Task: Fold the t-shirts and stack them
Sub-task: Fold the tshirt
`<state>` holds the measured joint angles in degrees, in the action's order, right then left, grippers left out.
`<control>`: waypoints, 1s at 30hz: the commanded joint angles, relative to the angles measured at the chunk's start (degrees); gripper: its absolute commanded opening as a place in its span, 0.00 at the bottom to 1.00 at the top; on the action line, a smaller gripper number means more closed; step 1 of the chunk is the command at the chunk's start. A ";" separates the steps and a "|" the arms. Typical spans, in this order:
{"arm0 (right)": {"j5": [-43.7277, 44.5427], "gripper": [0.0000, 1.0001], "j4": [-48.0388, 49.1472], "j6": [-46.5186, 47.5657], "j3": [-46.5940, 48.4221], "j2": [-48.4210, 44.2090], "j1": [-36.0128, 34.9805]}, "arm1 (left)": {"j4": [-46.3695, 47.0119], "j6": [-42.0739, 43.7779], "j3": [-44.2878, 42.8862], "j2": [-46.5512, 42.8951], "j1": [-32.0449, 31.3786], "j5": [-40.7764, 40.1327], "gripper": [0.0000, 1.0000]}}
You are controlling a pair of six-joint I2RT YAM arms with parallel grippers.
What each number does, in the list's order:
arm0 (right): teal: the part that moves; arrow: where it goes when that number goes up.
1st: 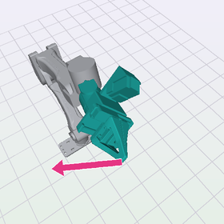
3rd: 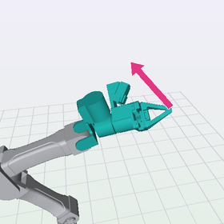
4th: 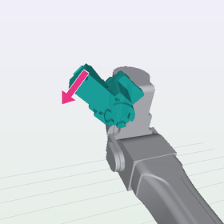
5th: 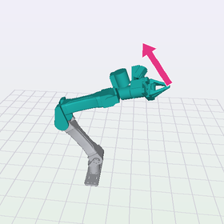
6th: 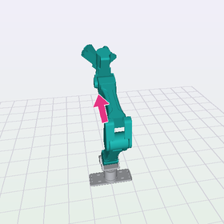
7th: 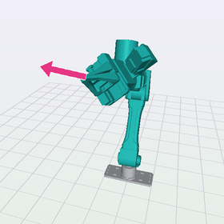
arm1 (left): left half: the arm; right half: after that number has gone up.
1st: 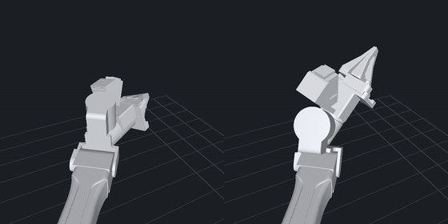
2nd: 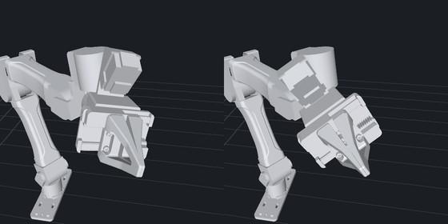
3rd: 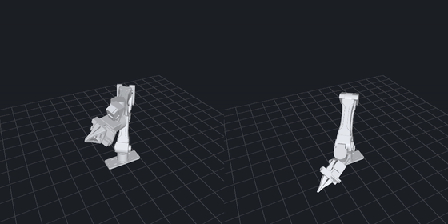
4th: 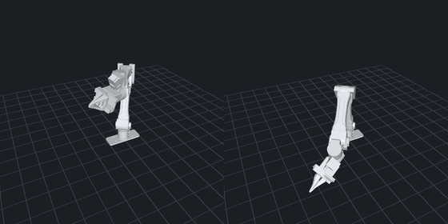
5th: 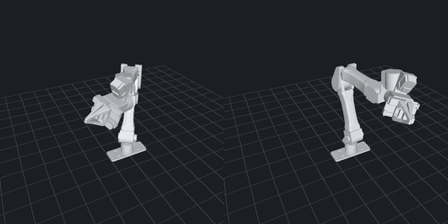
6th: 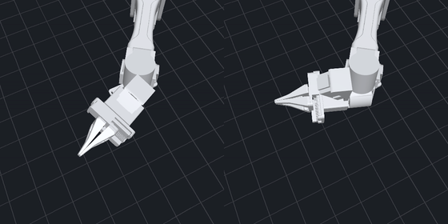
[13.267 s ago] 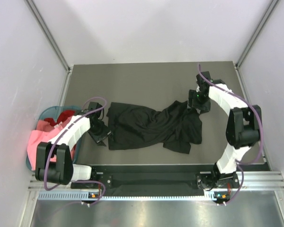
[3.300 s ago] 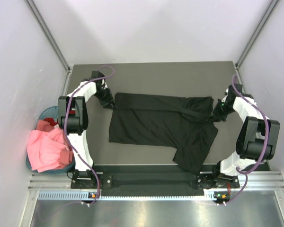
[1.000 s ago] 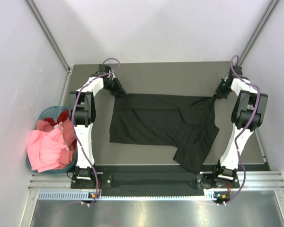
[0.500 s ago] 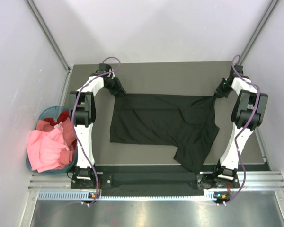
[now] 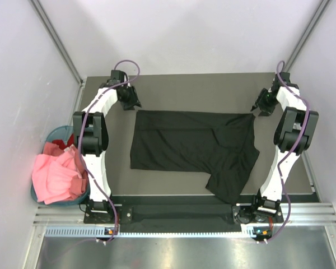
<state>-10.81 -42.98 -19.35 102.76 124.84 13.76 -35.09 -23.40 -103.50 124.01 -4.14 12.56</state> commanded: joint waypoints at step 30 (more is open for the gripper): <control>-2.99 0.42 1.50 5.03 0.60 3.75 0.66 | -0.24 3.18 -3.72 8.71 1.07 5.28 0.42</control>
<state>-13.63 -42.41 -14.96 101.06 126.89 13.93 -36.38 -19.92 -108.49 132.53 -3.31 16.93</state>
